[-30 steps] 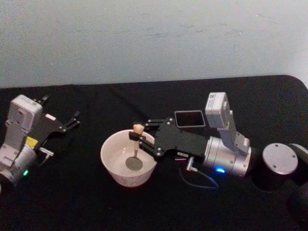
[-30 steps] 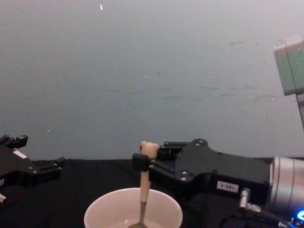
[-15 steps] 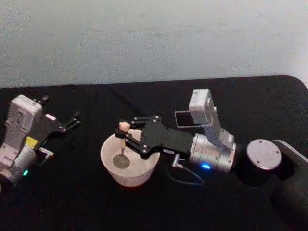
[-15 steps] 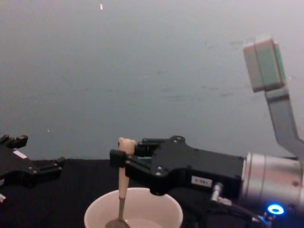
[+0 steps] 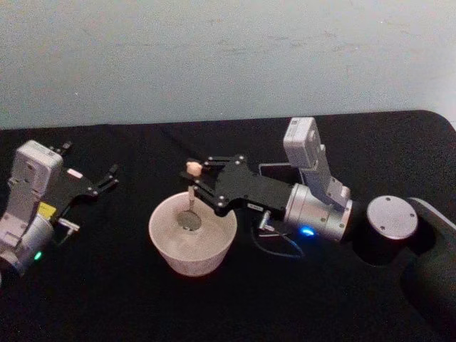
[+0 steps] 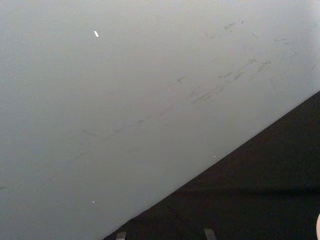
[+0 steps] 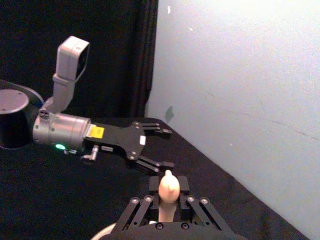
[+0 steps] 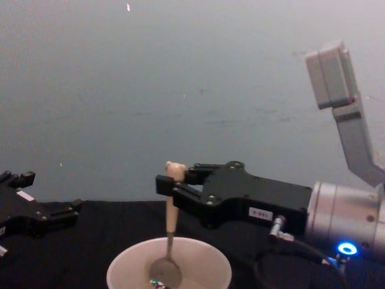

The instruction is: Pick up the stirring spoon with one hand, stir inside the cup, then place it back in its original position.

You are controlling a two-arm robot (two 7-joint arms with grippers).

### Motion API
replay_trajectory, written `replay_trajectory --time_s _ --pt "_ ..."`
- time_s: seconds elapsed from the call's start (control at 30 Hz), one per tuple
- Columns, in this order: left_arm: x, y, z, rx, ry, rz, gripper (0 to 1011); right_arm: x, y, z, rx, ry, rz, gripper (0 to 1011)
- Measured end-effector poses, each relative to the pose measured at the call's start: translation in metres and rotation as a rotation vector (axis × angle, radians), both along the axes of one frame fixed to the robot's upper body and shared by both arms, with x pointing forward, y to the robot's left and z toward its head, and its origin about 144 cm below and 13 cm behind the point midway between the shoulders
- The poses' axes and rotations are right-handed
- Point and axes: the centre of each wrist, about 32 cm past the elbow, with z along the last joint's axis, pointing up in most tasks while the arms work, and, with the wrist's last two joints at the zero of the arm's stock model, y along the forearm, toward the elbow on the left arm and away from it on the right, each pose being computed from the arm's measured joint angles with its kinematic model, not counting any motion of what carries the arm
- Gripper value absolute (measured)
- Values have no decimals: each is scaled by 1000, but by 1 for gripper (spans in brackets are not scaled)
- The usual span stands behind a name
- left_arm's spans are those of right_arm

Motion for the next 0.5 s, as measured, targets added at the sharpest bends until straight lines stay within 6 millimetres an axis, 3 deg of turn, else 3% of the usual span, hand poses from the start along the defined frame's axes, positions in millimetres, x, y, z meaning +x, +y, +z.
replay_trajectory --time_s 0.5 --pt "0 0 0 0 0 0 1001 -13 -28 0 -6 14 -31 213"
